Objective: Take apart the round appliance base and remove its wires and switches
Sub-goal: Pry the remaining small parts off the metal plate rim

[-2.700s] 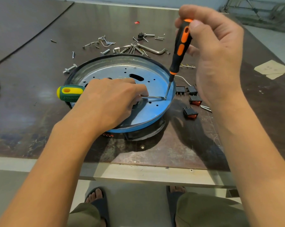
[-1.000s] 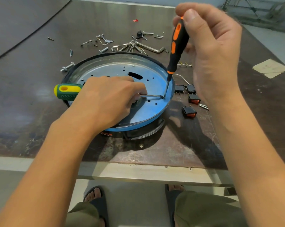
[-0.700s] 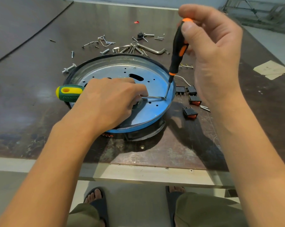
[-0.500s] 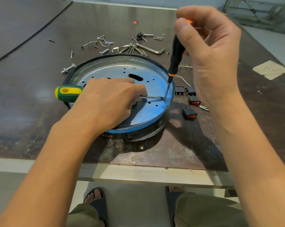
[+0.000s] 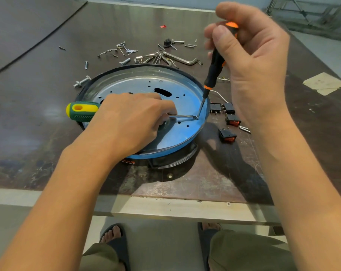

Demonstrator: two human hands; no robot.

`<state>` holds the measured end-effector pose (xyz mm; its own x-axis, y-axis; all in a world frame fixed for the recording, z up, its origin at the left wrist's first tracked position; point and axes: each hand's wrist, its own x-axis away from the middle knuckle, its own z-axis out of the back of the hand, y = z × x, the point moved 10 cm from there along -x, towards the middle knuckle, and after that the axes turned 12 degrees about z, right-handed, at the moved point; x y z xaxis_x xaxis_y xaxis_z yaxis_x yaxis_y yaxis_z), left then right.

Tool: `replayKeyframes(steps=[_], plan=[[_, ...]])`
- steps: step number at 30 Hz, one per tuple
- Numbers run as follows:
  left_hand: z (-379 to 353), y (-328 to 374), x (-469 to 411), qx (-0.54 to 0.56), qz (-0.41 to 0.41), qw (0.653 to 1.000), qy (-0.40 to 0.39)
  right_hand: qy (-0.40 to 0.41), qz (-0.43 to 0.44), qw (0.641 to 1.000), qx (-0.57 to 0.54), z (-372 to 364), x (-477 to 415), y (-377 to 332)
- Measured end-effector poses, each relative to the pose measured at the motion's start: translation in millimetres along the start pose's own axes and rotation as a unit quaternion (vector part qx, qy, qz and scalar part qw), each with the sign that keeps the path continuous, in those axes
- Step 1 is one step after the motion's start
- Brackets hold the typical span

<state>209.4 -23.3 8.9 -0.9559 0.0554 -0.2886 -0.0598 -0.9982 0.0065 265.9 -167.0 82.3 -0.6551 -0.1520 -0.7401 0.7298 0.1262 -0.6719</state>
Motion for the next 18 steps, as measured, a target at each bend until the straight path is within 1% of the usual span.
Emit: replayKeyframes(steps=[5,8,14,18], plan=[[1,1,0,-0.003,-0.002,1.0,0.004,-0.004,-0.039,0.999,-0.032,-4,2,4],[1,1,0,-0.003,-0.002,1.0,0.005,0.003,-0.053,0.998,-0.029,-3,2,6],[0,0,-1,0.0,0.002,1.0,-0.003,-0.02,0.008,0.999,0.046,-2,0,-4],[1,0,0,-0.001,0.0,1.0,-0.001,-0.019,0.004,1.0,0.023,0,0,0]])
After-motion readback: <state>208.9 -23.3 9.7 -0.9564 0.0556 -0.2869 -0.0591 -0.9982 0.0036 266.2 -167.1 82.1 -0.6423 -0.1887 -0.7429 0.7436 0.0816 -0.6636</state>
